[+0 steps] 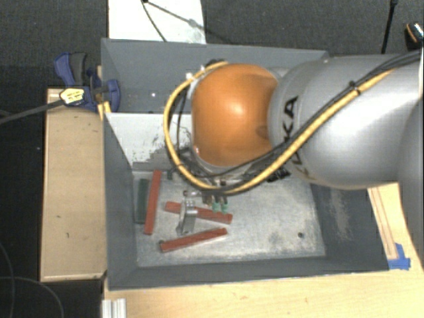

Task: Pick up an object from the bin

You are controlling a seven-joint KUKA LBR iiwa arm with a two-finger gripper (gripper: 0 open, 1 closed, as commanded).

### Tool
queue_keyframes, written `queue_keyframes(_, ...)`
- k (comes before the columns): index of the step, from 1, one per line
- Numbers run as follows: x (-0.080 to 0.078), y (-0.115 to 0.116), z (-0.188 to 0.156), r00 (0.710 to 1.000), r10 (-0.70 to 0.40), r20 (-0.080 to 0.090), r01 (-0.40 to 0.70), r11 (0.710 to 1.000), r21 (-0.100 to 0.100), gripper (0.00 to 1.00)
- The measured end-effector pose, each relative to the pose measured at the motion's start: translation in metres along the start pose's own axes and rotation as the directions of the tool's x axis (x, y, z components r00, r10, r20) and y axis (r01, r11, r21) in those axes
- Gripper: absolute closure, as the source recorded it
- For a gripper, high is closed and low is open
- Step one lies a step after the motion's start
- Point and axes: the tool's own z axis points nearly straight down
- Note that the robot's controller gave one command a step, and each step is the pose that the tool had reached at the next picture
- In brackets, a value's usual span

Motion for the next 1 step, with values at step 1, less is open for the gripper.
queue_keyframes(1,0.021,-0.0608,0.159,0.966,-0.258,0.001,0.258,0.966,0.001,0.0)
